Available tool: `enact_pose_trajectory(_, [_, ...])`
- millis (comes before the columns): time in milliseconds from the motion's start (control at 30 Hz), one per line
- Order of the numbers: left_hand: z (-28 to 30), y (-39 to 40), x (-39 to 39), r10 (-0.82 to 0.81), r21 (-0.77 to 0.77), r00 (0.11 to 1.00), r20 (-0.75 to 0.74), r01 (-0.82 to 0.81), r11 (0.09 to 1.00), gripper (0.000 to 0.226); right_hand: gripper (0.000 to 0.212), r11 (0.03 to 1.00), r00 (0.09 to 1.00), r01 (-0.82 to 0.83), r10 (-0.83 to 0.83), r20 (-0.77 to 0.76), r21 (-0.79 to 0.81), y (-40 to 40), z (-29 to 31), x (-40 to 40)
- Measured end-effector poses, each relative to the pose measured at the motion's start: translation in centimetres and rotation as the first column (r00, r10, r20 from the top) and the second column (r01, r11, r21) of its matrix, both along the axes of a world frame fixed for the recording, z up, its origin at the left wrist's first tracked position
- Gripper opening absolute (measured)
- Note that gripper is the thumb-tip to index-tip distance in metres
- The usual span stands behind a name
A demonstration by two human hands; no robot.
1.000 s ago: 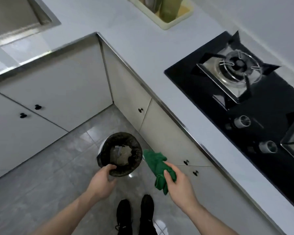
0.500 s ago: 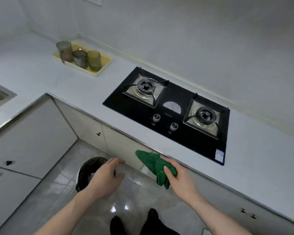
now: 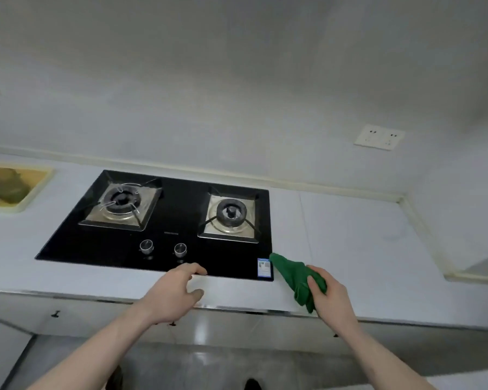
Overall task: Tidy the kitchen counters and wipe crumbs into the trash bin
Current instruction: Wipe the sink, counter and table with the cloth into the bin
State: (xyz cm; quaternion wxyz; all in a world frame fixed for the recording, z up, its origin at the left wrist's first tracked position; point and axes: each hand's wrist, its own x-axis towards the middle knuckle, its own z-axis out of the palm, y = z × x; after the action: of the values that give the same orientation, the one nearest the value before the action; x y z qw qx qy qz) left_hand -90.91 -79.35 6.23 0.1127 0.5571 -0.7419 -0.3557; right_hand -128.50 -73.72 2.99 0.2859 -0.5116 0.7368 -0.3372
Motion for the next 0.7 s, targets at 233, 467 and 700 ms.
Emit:
enact_pose_trajectory(233, [-0.9,-4.7,-11.4,-0.12,0.019,0.991,0.06,0.119,0.993,0.044,0.039,0.988,0.979,0.156,-0.154,-0.132,0.006,-4.1,-3.4,-11.3])
enact_pose_trajectory(467, [-2.8,-6.4,-16.8,-0.253,0.07,0.952,0.172,0.244,0.967,0.047,0.056,0.935,0.955,0.021,0.086,-0.282,0.354,-5.3,-8.1,-13.5])
enact_pose_trajectory(700, [-3.6,-10.5,-19.8,-0.397,0.053,0.882,0.254,0.397,0.916,0.042,0.062,0.899,0.878,0.016,0.197,-0.436,0.438,-8.6,-9.4,-13.8])
